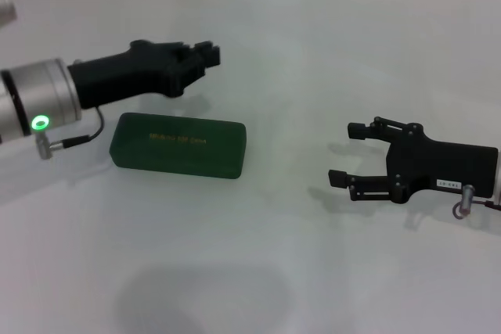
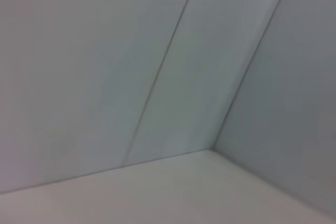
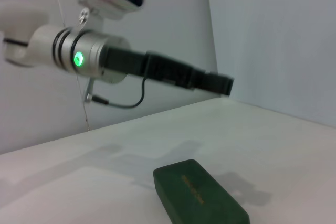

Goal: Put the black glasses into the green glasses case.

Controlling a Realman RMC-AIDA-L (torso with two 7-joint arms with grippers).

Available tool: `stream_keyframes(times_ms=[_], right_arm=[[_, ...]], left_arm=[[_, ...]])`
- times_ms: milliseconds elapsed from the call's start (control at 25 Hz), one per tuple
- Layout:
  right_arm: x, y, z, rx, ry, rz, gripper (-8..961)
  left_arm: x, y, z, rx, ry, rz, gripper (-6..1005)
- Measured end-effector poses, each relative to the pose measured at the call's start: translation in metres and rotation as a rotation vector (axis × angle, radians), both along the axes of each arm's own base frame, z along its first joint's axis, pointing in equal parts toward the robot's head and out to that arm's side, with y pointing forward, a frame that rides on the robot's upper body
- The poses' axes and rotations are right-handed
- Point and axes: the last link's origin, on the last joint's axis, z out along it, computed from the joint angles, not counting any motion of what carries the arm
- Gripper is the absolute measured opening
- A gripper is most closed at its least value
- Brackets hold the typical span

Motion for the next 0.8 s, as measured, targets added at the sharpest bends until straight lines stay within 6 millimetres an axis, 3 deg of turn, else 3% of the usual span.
stream_keyframes(times_ms=[240, 560, 800], right_arm=[[0.004, -0.001, 0.003, 0.007, -0.001, -0.007, 890], [0.009, -0.002, 0.033, 0.076, 0.047, 0.013, 890], [0.013, -0.016, 0.043, 0.018, 0.037, 0.089, 889]], left_arm=[[-0.03, -0.015, 0.0, 0.077, 0.084, 0.015, 152], [-0.047, -0.059, 0.028, 0.032, 0.092, -0.124, 465], [-0.078, -0.097, 0.05, 0.03, 0.102, -0.079, 729]])
